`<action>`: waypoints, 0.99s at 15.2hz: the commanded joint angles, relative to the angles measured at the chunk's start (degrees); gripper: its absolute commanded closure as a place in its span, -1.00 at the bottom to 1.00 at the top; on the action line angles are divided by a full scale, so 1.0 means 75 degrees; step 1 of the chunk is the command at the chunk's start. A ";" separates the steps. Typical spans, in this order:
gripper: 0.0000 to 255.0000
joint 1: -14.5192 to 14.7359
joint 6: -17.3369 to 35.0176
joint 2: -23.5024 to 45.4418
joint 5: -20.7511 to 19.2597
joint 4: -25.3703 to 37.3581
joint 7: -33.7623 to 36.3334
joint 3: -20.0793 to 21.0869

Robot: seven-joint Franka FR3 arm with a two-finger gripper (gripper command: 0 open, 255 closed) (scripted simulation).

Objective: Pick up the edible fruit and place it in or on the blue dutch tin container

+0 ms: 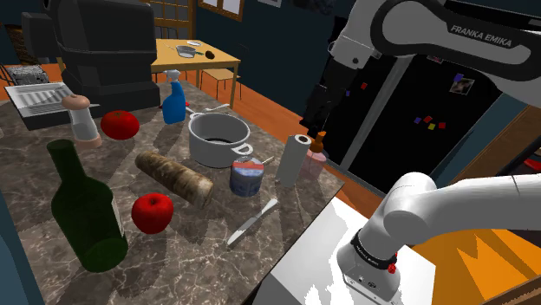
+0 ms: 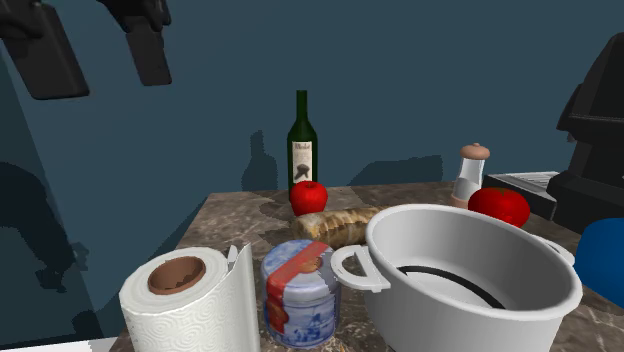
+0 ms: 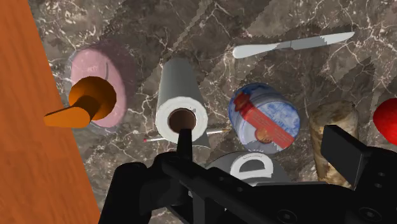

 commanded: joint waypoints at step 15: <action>-1.00 0.0345 0.2241 0.1914 0.0870 0.0162 0.2739 0.2460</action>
